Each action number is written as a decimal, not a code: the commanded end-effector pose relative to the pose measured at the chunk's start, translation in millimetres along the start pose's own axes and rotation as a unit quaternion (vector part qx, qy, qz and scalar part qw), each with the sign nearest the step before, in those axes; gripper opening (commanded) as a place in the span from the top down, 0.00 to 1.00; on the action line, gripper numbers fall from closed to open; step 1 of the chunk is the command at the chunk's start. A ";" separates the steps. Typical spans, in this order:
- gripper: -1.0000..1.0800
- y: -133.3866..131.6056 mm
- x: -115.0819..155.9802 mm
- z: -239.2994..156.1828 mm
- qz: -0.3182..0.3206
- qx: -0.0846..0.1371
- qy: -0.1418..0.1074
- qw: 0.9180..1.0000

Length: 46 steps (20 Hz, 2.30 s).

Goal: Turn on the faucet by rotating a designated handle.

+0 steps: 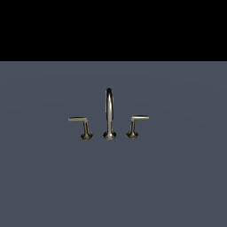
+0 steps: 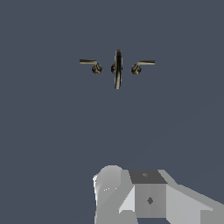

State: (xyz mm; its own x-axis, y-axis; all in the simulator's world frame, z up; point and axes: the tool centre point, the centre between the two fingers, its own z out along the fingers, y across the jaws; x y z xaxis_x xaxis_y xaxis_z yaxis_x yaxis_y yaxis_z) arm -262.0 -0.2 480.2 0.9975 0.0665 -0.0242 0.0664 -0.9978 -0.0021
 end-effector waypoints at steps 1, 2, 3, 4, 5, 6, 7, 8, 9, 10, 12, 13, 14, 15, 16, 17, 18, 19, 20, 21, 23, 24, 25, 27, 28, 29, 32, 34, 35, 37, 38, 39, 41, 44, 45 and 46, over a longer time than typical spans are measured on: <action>1.00 0.0 0.0 0.0 0.000 0.000 0.000 1.000; 1.00 -0.1 0.0 0.1 0.000 0.000 0.000 1.000; 1.00 -0.4 0.1 0.5 0.001 0.000 0.000 1.000; 1.00 -1.0 0.3 1.2 0.002 0.000 0.000 1.000; 1.00 -1.7 0.6 2.1 0.004 0.000 0.000 1.000; 1.00 -2.6 0.9 3.2 0.007 0.000 0.000 1.000; 1.00 -3.8 1.3 4.7 0.010 0.000 0.000 1.000; 1.00 -5.2 1.8 6.4 0.013 0.000 0.000 1.000; 1.00 -6.7 2.3 8.3 0.017 0.000 0.000 1.000; 1.00 -8.5 3.0 10.5 0.022 0.000 0.000 1.000; 1.00 -12.7 4.7 15.7 0.032 0.000 0.000 0.999; 1.00 -15.1 5.6 18.8 0.038 0.000 0.000 0.999; 1.00 -17.6 6.7 22.0 0.045 0.001 0.000 0.999; 1.00 -20.4 8.0 25.6 0.052 0.001 0.000 0.999; 1.00 -23.4 9.3 29.4 0.060 0.001 0.001 0.998; 1.00 -26.6 10.9 33.4 0.068 0.001 0.001 0.998; 1.00 -29.9 12.6 37.8 0.077 0.001 0.001 0.997; 1.00 -33.5 14.4 42.4 0.087 0.001 0.001 0.996; 1.00 -37.2 16.5 47.2 0.097 0.001 0.001 0.995; 1.00 -41.1 18.7 52.4 0.107 0.001 0.001 0.994; 1.00 -48.8 23.5 62.8 0.128 0.002 0.001 0.992; 1.00 -52.7 26.1 68.1 0.139 0.002 0.001 0.990; 1.00 -56.5 28.7 73.3 0.149 0.002 0.001 0.989; 1.00 -63.9 34.3 83.8 0.171 0.002 0.002 0.985; 1.00 -67.6 37.2 89.1 0.181 0.003 0.002 0.983; 1.00 -71.2 40.2 94.4 0.192 0.003 0.002 0.981; 1.00 -81.7 49.8 110.3 0.223 0.003 0.002 0.975; 1.00 -88.5 56.7 120.9 0.244 0.004 0.002 0.970; 1.00 -91.7 60.2 126.2 0.255 0.004 0.002 0.967; 1.00 -98.0 67.5 136.7 0.276 0.005 0.003 0.961; 1.00 -101.1 71.2 142.0 0.286 0.005 0.003 0.958; 1.00 -104.0 75.0 147.2 0.296 0.005 0.003 0.955; 1.00 -109.7 82.9 157.6 0.316 0.006 0.003 0.949; 1.00 -117.4 94.9 173.0 0.346 0.007 0.003 0.938; 1.00 -119.8 99.0 178.0 0.355 0.007 0.003 0.935; 1.00 -122.1 103.1 183.0 0.365 0.007 0.003 0.931</action>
State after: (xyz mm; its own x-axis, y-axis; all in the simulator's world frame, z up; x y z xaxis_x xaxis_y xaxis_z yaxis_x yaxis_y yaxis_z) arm -177.4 124.3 302.9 0.7969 -0.6038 -0.0185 -0.6039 -0.7970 0.0002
